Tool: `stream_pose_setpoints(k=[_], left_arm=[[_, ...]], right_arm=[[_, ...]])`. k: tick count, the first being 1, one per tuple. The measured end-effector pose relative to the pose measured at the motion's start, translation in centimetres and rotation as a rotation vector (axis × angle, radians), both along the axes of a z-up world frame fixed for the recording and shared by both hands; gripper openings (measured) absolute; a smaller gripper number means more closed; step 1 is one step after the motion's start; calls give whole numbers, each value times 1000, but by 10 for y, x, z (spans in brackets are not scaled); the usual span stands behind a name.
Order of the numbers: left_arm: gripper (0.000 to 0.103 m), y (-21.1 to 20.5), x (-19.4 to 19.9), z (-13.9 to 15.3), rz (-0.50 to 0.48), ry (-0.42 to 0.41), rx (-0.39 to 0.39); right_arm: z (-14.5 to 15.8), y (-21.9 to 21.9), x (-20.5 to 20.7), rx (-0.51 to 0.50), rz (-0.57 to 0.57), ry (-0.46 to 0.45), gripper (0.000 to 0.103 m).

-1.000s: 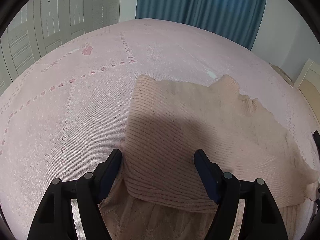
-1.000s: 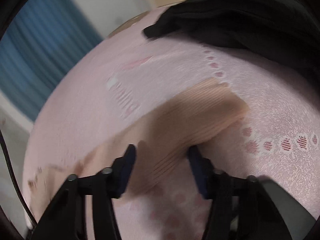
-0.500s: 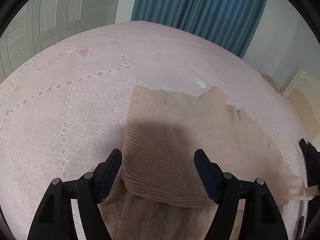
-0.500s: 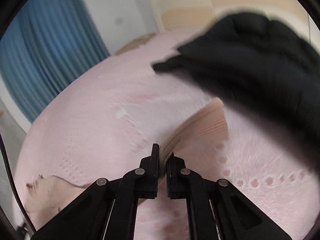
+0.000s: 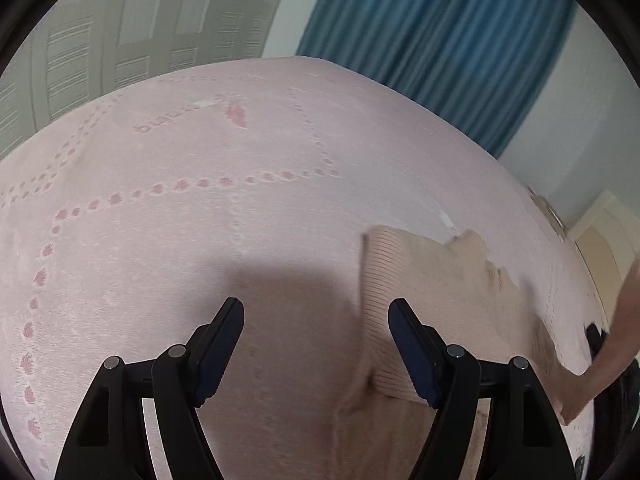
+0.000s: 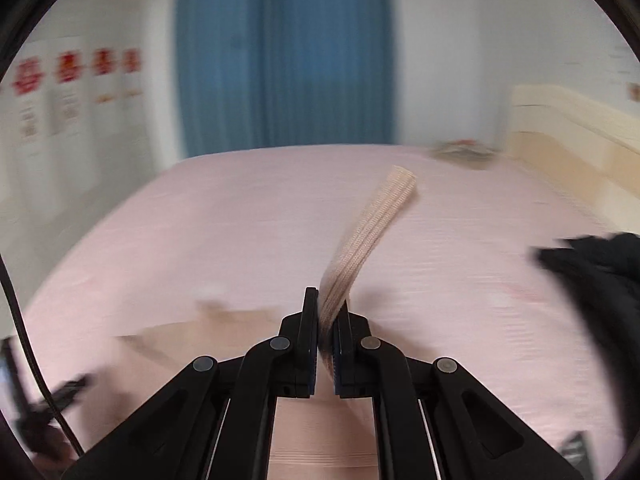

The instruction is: Fold small clothes

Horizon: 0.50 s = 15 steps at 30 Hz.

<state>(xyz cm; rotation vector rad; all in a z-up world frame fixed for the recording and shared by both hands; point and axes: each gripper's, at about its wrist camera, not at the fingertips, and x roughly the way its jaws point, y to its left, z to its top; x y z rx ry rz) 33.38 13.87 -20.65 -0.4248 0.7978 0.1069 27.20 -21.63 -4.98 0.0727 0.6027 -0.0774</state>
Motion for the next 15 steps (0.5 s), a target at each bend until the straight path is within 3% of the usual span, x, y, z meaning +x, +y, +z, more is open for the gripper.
stream_pose_setpoints(k=[3, 5, 6, 7, 8, 11, 15], left_arm=[[73, 12, -1, -1, 26, -3, 27], [73, 15, 0, -2, 20, 2, 26], [73, 16, 1, -2, 16, 1, 21], [73, 16, 1, -2, 12, 2, 14], [73, 15, 1, -3, 2, 0, -6], [73, 10, 3, -3, -47, 0, -54], [73, -4, 6, -5, -112, -1, -120]], right_arm=[[-20, 68, 22, 90, 123, 51, 6], [-46, 102, 34, 187, 210, 128, 11], [-59, 111, 39, 240, 269, 165, 17], [-67, 118, 40, 269, 317, 196, 31], [-78, 122, 43, 279, 350, 223, 36], [-95, 106, 30, 267, 316, 200, 40], [-113, 50, 10, 265, 231, 210, 40]])
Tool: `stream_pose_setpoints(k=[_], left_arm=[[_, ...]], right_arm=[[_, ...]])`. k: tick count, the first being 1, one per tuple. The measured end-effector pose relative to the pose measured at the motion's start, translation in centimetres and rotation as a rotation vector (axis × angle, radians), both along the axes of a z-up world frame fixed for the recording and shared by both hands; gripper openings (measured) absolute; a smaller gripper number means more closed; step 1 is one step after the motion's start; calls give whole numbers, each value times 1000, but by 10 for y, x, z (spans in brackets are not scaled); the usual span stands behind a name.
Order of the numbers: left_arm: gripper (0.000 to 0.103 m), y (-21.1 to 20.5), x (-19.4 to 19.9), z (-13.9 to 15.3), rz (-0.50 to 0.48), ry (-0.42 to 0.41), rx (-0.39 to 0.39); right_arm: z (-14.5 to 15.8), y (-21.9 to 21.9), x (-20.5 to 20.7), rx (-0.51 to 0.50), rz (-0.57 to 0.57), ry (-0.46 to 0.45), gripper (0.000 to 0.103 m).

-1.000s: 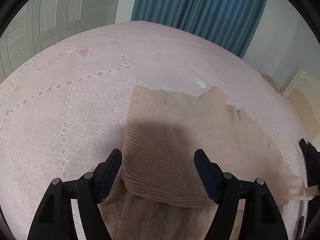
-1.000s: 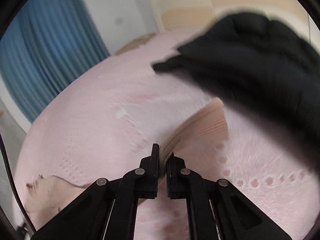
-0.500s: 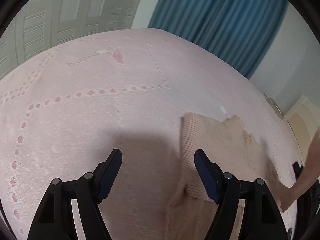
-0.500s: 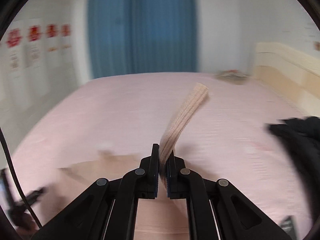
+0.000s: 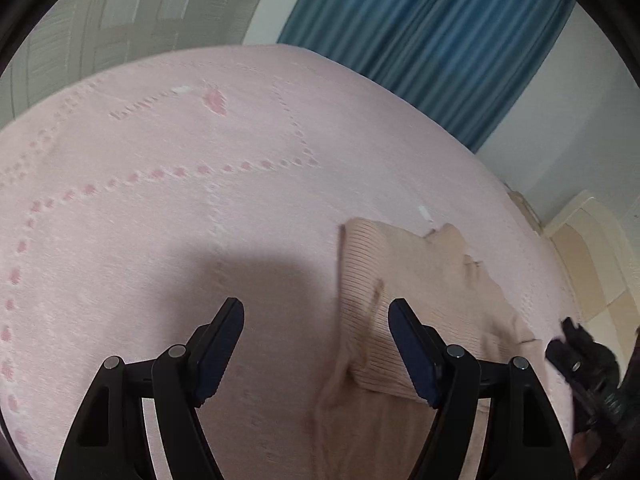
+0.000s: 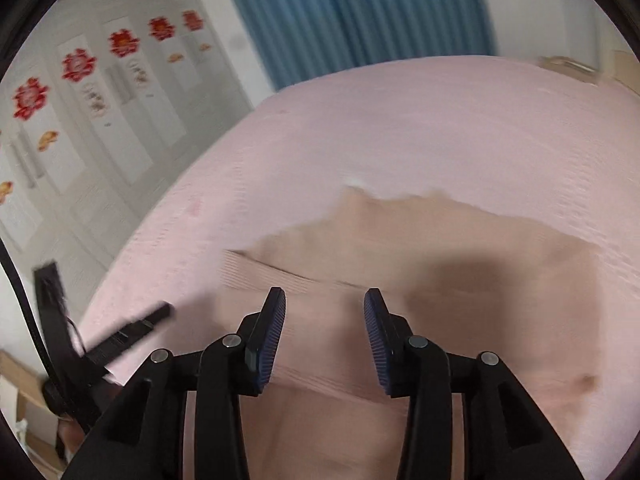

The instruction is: Fold small clothes

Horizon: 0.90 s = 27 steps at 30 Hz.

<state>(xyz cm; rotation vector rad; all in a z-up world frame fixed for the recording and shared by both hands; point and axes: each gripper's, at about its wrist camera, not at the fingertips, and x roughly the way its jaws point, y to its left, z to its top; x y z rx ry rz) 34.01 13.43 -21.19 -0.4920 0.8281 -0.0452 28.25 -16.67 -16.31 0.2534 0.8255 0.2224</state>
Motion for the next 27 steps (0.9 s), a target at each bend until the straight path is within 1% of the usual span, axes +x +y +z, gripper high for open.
stream_pose_setpoints(k=[1, 3, 7, 8, 9, 11, 14, 16, 18, 20, 21, 23, 26, 27], left_arm=[[73, -4, 2, -2, -19, 5, -37], [72, -15, 5, -5, -44, 10, -72], [71, -40, 10, -7, -68, 23, -40], [70, -46, 11, -7, -70, 23, -25], [67, -51, 12, -7, -70, 22, -7], [65, -60, 14, -8, -72, 21, 28], [57, -66, 17, -11, -81, 36, 43], [53, -67, 17, -12, -84, 41, 50], [45, -70, 19, -15, -96, 50, 90], [40, -73, 19, -17, -103, 48, 134], [39, -74, 19, -17, -104, 46, 143], [39, -74, 19, -16, -105, 39, 147], [39, -76, 19, -16, -114, 31, 127], [39, -77, 19, -16, -118, 29, 125]], right_arm=[[-7, -15, -5, -27, -29, -1, 41], [-16, -46, -22, -84, -101, 2, 41], [-42, -104, -45, -122, -229, 31, 41], [-48, -113, -48, -123, -247, 42, 41], [-56, -124, -49, -123, -266, 74, 41], [-67, -133, -48, -112, -254, 139, 41], [-75, -128, -37, -160, -249, 152, 40], [-80, -130, -32, -160, -249, 146, 40], [-80, -139, -27, -136, -233, 143, 36], [-73, -141, -27, -113, -247, 111, 19], [-70, -145, -29, -94, -257, 96, 18], [-69, -152, -33, -73, -266, 108, 15], [-84, -158, -31, -97, -282, 190, 14], [-83, -158, -32, -91, -276, 188, 14]])
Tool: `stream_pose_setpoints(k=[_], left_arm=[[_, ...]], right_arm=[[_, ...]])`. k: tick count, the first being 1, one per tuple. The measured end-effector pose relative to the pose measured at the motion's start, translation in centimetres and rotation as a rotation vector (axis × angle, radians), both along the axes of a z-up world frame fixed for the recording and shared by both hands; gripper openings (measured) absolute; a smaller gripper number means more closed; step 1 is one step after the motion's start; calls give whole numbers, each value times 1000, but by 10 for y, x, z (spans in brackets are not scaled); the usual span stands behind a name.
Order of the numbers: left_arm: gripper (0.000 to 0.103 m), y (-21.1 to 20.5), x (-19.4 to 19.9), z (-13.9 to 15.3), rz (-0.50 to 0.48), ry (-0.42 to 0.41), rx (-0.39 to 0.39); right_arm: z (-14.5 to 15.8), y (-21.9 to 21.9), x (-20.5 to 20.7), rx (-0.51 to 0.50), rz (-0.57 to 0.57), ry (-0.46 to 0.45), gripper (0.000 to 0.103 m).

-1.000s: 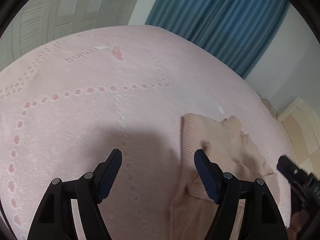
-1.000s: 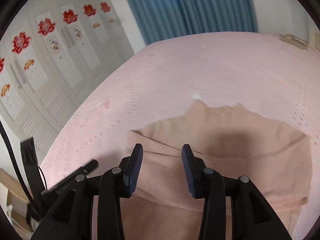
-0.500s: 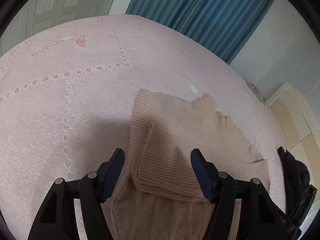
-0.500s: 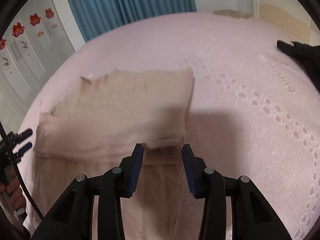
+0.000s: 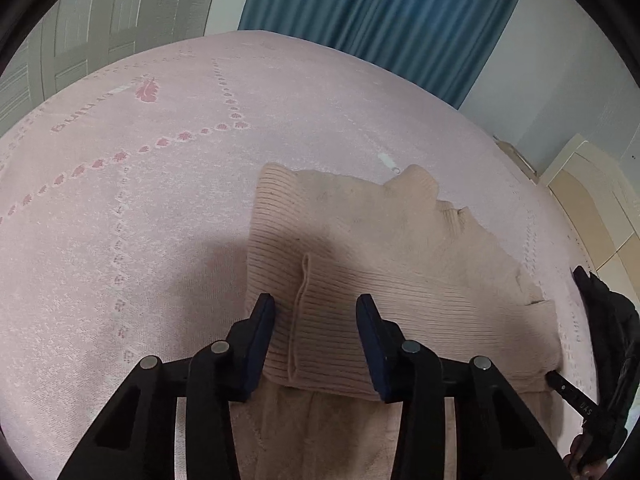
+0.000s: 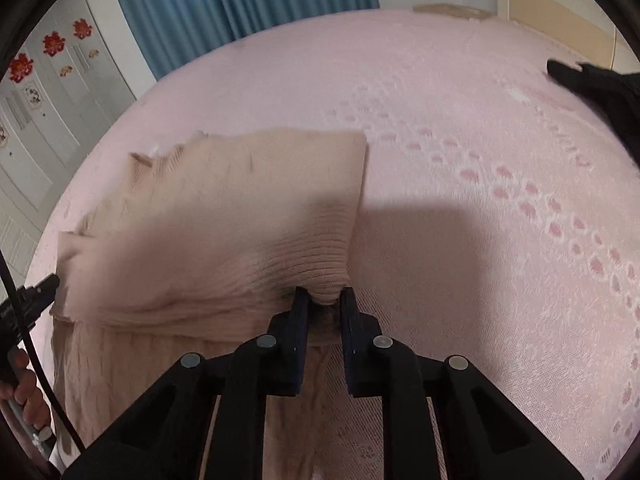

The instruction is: Fold small clothes

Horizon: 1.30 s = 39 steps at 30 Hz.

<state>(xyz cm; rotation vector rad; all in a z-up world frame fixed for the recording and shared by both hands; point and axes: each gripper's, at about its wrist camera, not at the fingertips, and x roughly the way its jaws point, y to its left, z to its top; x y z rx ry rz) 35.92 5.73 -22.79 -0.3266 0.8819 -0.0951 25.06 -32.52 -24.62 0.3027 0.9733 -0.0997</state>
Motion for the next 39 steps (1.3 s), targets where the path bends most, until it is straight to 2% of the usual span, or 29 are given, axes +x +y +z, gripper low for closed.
stream_pose_setpoints(k=[2, 3, 5, 7, 11, 13, 14, 17, 21, 24, 26, 28, 30, 32, 35, 39], left_arm=[[39, -2, 0, 2, -7, -13, 0], [39, -4, -1, 3, -14, -22, -3], [39, -7, 0, 3, -23, -22, 7], [39, -11, 3, -1, -21, -8, 32], [39, -13, 7, -8, -11, 6, 45], [23, -13, 7, -7, -3, -4, 63], [9, -12, 8, -7, 0, -12, 62], [8, -6, 9, -1, 18, -56, 18], [8, 4, 3, 19, 63, -150, 37], [8, 3, 9, 8, 70, -88, 83], [10, 1, 13, -2, 62, -29, 87], [17, 0, 11, -1, 67, -19, 85], [37, 1, 9, 3, 66, -23, 71], [51, 3, 5, 4, 69, -30, 50], [53, 4, 1, 6, 64, -35, 25], [53, -2, -6, 9, 57, -66, 56]], right_arm=[[8, 1, -2, -16, 19, -6, 23], [14, 1, -6, -18, 39, -26, 23], [24, 2, -16, -2, 73, -82, 34], [32, 1, -23, 19, 87, -133, 39], [33, 0, -22, 70, 87, -155, 39], [32, -1, -19, 86, 63, -167, 39], [31, 0, -17, 92, 54, -176, 40], [29, 5, -8, 77, 40, -181, 42], [26, 11, -3, 75, 38, -183, 42], [19, 16, 3, 35, 34, -153, 47], [8, 19, 8, 5, 22, -94, 47], [0, 15, 12, 24, 6, -49, 47], [2, 10, 10, 57, -11, -63, 48], [5, 5, 6, 70, -33, -74, 49], [9, 3, 2, 74, -38, -86, 49], [19, 4, -4, 30, -32, -109, 49]])
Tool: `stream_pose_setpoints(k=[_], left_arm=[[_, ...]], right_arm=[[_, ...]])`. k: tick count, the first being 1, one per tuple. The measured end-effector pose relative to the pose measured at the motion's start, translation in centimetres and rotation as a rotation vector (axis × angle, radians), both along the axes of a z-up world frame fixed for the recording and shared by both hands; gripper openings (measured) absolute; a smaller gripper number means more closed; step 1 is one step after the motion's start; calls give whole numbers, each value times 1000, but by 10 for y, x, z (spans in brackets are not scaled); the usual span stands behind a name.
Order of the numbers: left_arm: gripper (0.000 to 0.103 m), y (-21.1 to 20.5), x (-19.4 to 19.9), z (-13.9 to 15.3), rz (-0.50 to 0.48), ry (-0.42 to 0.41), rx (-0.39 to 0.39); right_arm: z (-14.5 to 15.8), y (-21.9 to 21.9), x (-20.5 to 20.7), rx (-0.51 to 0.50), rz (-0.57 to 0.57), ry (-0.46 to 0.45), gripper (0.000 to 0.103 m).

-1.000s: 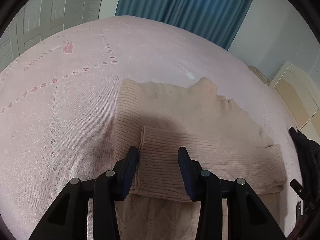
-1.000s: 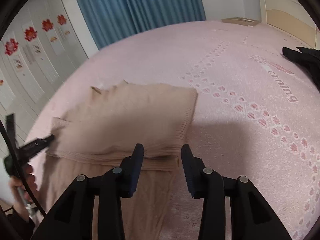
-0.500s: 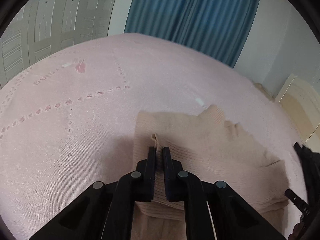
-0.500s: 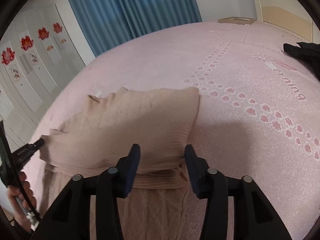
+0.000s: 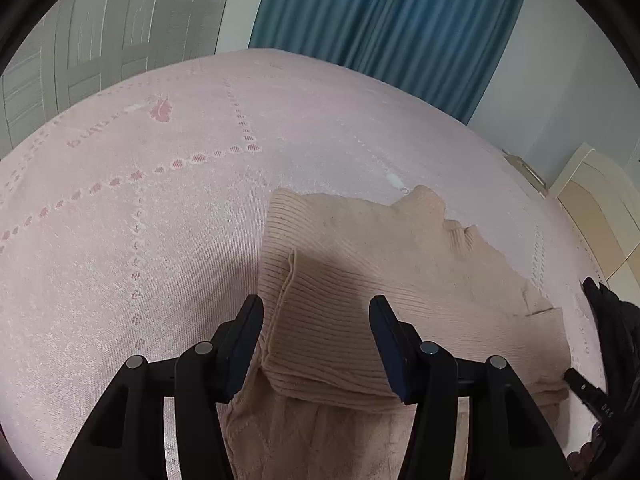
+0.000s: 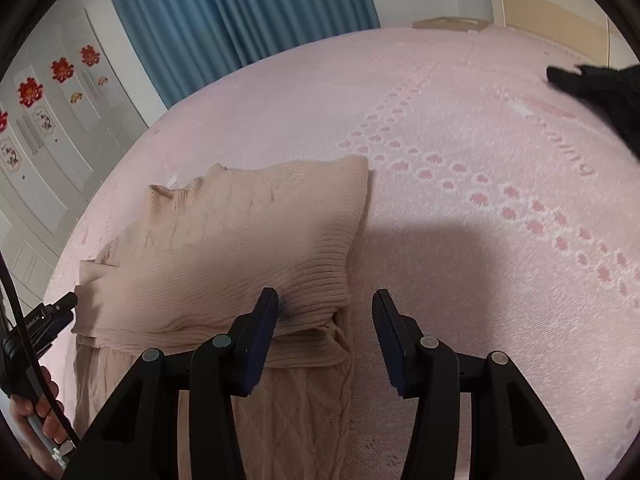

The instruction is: Fold small clothes

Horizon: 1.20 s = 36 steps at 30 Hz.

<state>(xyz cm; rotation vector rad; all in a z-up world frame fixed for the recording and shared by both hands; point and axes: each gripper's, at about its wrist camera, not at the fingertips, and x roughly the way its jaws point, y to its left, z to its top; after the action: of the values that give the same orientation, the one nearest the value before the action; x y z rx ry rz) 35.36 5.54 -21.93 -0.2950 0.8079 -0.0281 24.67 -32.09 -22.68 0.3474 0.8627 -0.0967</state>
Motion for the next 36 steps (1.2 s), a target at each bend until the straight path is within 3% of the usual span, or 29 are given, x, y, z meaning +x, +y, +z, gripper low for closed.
stream_pose_setpoints(k=[4, 8, 12, 17, 21, 24, 26, 29, 36], left_arm=[[52, -5, -12, 5, -24, -25, 36], [52, -9, -28, 12, -42, -61, 65], [51, -9, -53, 24, -65, -121, 125], [48, 2, -90, 34, -107, -120, 24], [48, 10, -131, 33, -144, -109, 15], [48, 21, -161, 27, -151, -52, -11], [47, 27, -179, 23, -162, -14, -51], [47, 30, -211, 19, -162, 13, -32], [53, 37, -272, -2, -138, 80, -89]], right_arm=[[12, 1, -8, -25, -19, -42, 47], [20, 3, -19, 9, 15, -45, 29], [30, 14, -32, -47, 50, -75, 26], [42, 28, -56, -30, 102, -100, 26], [37, 40, -88, -9, 149, -58, 26], [33, 47, -117, -46, 165, -36, 30], [31, 47, -135, -49, 152, -18, 38], [29, 42, -167, 1, 135, 1, 49], [12, 41, -243, 78, 132, 51, 51]])
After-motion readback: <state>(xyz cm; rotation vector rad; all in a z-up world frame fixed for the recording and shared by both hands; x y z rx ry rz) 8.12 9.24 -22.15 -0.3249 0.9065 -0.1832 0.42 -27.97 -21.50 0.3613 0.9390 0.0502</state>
